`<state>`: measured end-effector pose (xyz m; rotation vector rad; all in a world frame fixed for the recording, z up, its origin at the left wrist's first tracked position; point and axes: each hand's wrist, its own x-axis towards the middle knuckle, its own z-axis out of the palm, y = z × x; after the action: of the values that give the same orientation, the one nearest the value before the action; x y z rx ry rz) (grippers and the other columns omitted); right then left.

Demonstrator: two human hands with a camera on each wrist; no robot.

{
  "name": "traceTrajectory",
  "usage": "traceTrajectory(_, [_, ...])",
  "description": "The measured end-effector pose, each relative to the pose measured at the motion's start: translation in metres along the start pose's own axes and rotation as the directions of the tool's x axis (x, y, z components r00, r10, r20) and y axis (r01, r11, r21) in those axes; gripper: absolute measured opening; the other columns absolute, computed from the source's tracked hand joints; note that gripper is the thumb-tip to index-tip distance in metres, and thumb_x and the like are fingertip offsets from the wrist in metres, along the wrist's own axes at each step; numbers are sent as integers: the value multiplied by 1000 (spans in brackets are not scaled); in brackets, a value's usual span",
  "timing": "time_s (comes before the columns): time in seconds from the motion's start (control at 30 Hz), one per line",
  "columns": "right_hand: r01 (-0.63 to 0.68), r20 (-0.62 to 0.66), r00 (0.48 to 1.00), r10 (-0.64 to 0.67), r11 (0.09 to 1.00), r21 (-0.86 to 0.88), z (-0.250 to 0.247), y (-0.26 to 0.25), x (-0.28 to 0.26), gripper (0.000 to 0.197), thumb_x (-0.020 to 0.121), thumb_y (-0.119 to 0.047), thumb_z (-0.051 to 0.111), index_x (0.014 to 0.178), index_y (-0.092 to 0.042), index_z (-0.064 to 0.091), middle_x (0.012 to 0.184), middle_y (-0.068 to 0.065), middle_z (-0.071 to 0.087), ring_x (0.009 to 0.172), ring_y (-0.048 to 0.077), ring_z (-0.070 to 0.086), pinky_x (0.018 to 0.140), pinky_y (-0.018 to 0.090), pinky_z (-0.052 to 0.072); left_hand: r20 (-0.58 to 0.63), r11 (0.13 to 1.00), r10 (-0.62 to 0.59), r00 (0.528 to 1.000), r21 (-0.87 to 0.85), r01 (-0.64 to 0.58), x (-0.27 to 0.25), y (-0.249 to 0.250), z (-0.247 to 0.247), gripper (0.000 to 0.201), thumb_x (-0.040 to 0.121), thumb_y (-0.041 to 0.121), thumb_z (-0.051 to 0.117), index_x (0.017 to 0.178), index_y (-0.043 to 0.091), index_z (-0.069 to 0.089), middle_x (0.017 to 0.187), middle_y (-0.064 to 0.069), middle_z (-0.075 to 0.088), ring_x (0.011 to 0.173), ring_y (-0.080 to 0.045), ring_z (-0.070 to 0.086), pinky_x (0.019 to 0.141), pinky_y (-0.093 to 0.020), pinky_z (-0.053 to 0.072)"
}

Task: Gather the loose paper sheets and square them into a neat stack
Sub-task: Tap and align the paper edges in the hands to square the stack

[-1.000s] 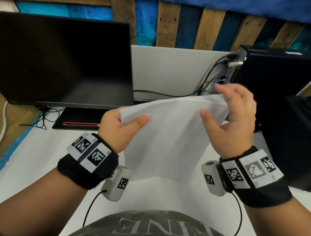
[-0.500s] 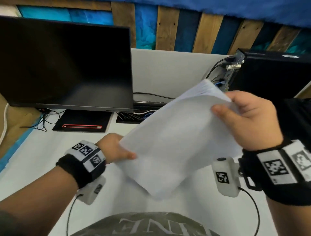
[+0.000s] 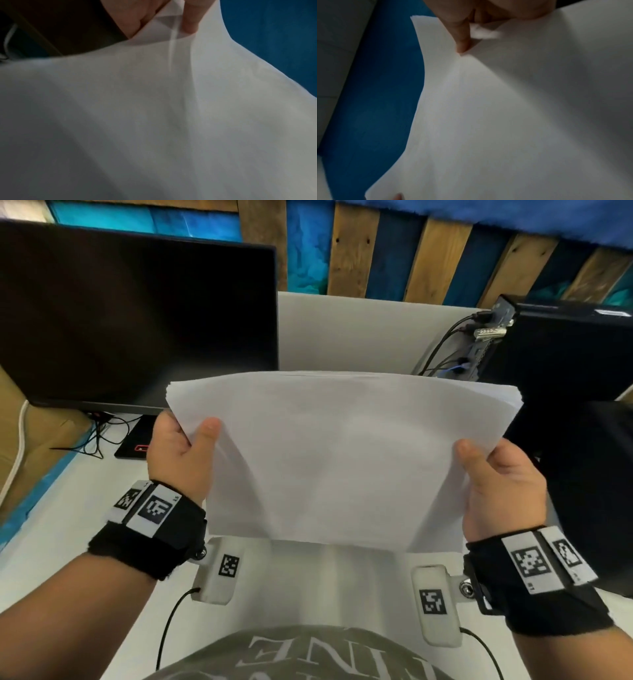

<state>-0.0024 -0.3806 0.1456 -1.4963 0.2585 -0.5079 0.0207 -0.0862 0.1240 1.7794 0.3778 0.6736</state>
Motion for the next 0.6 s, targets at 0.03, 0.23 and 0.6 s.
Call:
traceTrajectory(0.03, [15, -10, 1000, -15, 1000, -5, -1, 0, -1, 15, 86, -5, 58, 98, -6, 66, 65, -13, 69, 55, -11, 62, 52, 4, 47, -24, 999, 43, 999, 5, -43, -4, 3, 0, 19, 87, 26, 54, 105, 27, 48, 95, 11, 59, 91, -13, 58, 80, -30, 46])
traceTrajectory(0.23, [-31, -3, 1000, 31, 999, 13, -13, -3, 2, 16, 88, -8, 56, 101, -7, 65, 69, -11, 67, 53, -13, 61, 49, 3, 46, 278, 978, 51, 959, -207, 8, 5, -10, -8, 28, 81, 16, 64, 101, 30, 51, 94, 13, 66, 81, 8, 65, 71, -14, 52])
traceTrajectory(0.6, [-78, 59, 996, 70, 986, 150, -16, 22, 6, 6, 80, -17, 64, 81, -23, 66, 67, -13, 73, 64, 2, 66, 64, 21, 55, 407, 995, -96, 908, 11, 100, -14, -48, 7, 29, 86, 9, 58, 111, 24, 54, 101, 9, 63, 102, -23, 60, 91, -38, 48])
